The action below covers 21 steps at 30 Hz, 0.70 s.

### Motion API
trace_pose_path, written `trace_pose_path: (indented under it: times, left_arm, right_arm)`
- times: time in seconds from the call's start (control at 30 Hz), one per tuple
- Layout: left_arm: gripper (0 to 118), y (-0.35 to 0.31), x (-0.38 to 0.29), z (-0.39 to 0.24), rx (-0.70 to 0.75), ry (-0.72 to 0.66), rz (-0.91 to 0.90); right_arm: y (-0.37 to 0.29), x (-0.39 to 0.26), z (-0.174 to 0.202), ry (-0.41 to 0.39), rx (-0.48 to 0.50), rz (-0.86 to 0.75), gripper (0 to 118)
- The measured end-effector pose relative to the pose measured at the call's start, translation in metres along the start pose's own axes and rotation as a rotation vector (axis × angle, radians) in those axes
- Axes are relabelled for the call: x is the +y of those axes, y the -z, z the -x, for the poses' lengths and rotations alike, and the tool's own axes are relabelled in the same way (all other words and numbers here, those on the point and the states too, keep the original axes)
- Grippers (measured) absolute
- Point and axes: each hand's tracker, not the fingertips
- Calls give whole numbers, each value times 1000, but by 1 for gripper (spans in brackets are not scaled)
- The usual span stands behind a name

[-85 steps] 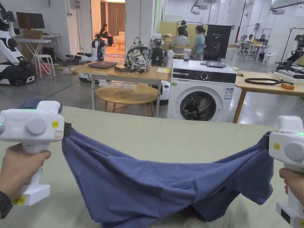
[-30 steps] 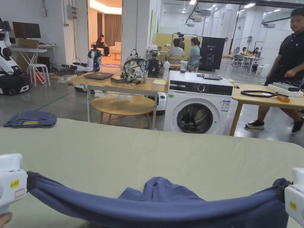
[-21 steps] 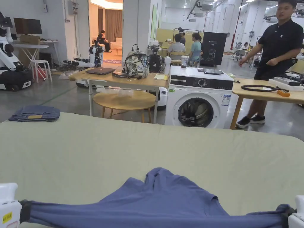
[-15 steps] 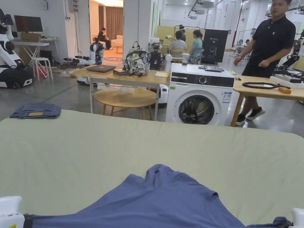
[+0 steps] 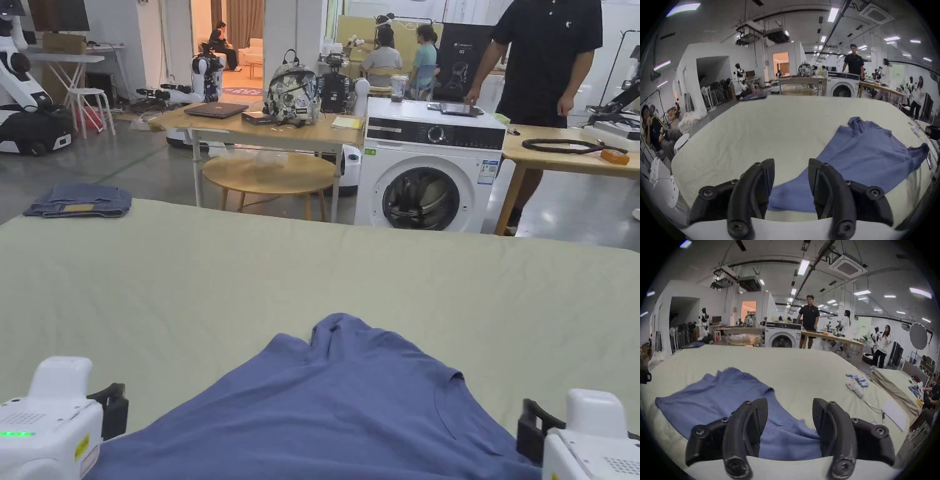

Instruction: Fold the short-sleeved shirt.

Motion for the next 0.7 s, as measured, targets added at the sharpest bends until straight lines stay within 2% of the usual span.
trace_pose_path:
  times: [0.1,0.17,0.2,0.23,0.27,0.3,0.37,0.57,0.7]
  left_arm:
    - [39,-8,8,-21,-75,-20,-33]
    - [32,-13,11,-37,-104,-23,-62]
    - [20,-15,12,-46,-111,-21,-85]
    - [11,-18,14,-56,-122,-11,-105]
    - [6,-20,14,-63,-127,-3,-113]
    - [2,-23,15,-74,-125,6,-125]
    - [0,-28,16,-87,-136,13,-149]
    - [0,-33,18,-110,-160,2,-130]
    - [0,-26,18,-99,-163,-23,-10]
  right_arm:
    - [-7,7,23,12,29,-40,60]
    - [-13,12,37,33,45,-53,55]
    - [-16,14,44,44,58,-60,40]
    - [-18,15,51,56,78,-71,22]
    - [-20,15,55,59,83,-77,10]
    - [-22,16,62,62,84,-84,7]
    - [-25,15,70,64,94,-94,0]
    - [-30,13,84,59,135,-92,0]
    - [-28,7,86,59,158,-82,0]
